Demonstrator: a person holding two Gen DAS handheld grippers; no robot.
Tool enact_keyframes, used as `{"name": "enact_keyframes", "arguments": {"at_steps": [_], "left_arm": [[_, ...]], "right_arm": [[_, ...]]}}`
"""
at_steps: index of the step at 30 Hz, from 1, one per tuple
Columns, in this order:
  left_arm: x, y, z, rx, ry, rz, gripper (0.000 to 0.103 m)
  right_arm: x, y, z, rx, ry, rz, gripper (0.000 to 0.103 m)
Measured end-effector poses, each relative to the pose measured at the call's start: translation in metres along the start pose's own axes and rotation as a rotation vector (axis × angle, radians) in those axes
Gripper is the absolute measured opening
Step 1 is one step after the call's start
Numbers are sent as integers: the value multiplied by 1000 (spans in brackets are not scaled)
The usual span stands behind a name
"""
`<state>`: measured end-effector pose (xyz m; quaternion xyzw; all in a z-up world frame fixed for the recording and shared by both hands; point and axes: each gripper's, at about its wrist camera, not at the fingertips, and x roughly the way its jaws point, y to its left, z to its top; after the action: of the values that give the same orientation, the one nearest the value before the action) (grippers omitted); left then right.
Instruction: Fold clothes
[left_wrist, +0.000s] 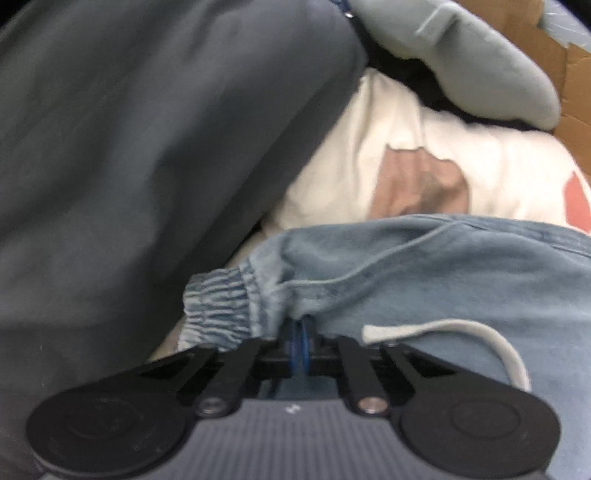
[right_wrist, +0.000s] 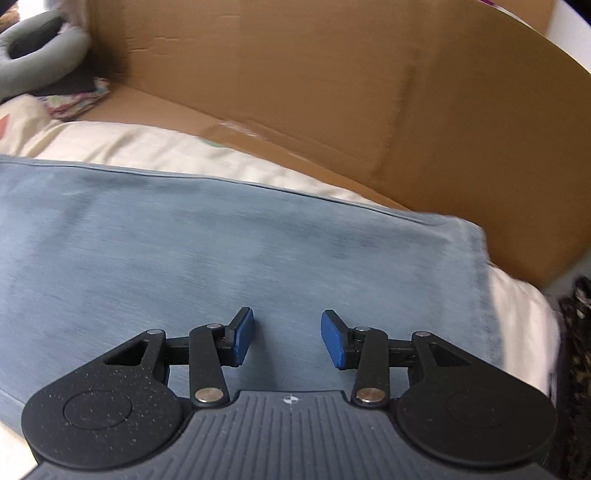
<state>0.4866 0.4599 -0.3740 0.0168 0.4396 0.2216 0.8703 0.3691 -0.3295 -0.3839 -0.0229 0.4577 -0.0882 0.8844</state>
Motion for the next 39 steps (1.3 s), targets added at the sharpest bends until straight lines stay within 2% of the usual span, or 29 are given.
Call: {"name": "enact_keyframes", "arguments": {"at_steps": [3, 5, 9, 15, 18, 21, 23, 26, 29, 33, 35, 39], "left_arm": [[7, 3, 5, -19, 20, 7, 3], [9, -2, 7, 7, 17, 33, 3], [9, -13, 7, 44, 9, 83, 3], [-3, -8, 11, 58, 23, 48, 3], [-13, -2, 7, 46, 11, 18, 10], [-25, 0, 3, 45, -2, -7, 22], [-33, -2, 0, 63, -13, -22, 40], [-45, -13, -7, 124, -24, -22, 54], [-57, -17, -13, 140, -18, -3, 60], [-79, -10, -16, 119, -13, 23, 61], [-92, -5, -18, 126, -27, 24, 68], [-114, -5, -20, 160, -46, 18, 69]], "right_arm": [[-2, -23, -8, 52, 21, -47, 48], [-9, -35, -13, 71, 48, -68, 47], [-37, -51, -24, 81, 21, -86, 47], [-66, -70, -51, 130, 46, -96, 47], [-66, -72, -61, 131, 66, -82, 47], [-54, -67, -63, 110, 85, -49, 47], [-47, -61, -64, 78, 101, -33, 47], [-38, -50, -61, -46, 115, -30, 48], [-35, -60, -57, -23, 122, 17, 49], [-34, -66, -61, 10, 100, 43, 50], [-35, -65, -62, 19, 93, 35, 50], [-34, -66, -64, 19, 81, 36, 50]]}}
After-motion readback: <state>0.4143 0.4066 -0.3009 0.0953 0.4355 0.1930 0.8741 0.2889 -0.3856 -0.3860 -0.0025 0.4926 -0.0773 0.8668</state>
